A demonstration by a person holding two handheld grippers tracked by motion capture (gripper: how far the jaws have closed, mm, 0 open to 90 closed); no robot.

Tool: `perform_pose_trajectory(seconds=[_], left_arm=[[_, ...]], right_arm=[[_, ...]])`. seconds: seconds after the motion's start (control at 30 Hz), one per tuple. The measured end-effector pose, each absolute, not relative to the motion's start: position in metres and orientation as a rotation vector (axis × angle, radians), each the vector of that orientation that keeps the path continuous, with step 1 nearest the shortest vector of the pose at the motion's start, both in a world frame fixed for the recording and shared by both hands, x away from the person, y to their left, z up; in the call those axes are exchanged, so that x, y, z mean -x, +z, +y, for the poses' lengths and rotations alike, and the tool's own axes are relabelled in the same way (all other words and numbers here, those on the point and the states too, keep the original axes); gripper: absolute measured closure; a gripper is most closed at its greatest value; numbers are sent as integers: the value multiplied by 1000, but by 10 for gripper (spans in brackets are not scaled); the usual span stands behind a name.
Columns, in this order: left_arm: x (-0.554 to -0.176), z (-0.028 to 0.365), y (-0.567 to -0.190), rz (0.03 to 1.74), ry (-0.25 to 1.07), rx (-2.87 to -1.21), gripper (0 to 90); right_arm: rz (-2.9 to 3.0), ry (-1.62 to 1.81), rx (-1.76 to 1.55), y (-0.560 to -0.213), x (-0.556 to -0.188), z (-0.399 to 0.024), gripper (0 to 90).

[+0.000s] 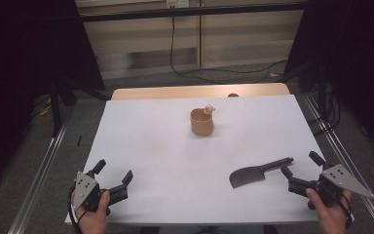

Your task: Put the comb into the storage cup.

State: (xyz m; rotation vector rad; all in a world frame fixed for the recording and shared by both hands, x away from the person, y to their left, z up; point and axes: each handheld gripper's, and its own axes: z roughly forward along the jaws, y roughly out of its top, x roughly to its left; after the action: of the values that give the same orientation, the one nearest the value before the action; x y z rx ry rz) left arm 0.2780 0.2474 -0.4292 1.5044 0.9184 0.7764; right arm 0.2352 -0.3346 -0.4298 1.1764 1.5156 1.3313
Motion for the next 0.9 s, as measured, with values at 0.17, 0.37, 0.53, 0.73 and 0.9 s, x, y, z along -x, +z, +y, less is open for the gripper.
perform_pose_trajectory(seconds=[0.17,0.37,0.53,0.73,0.9], left_arm=[[-276,246,-428,897,767,-1507,24],[-277,245,-429,897,762,-1507,24],[-277,246,-428,895,769,-1514,24],[-278,245,-429,901,767,-1512,25],[-278,246,-429,899,769,-1512,24]], right_arm=[[1499,1340,-1183,-428,-239,-336,5],[1487,1344,-1190,-425,-244,-334,6],[1502,1349,-1182,-423,-251,-331,7],[1518,1338,-1174,-421,-259,-327,1],[1524,1347,-1172,-420,-268,-329,0]])
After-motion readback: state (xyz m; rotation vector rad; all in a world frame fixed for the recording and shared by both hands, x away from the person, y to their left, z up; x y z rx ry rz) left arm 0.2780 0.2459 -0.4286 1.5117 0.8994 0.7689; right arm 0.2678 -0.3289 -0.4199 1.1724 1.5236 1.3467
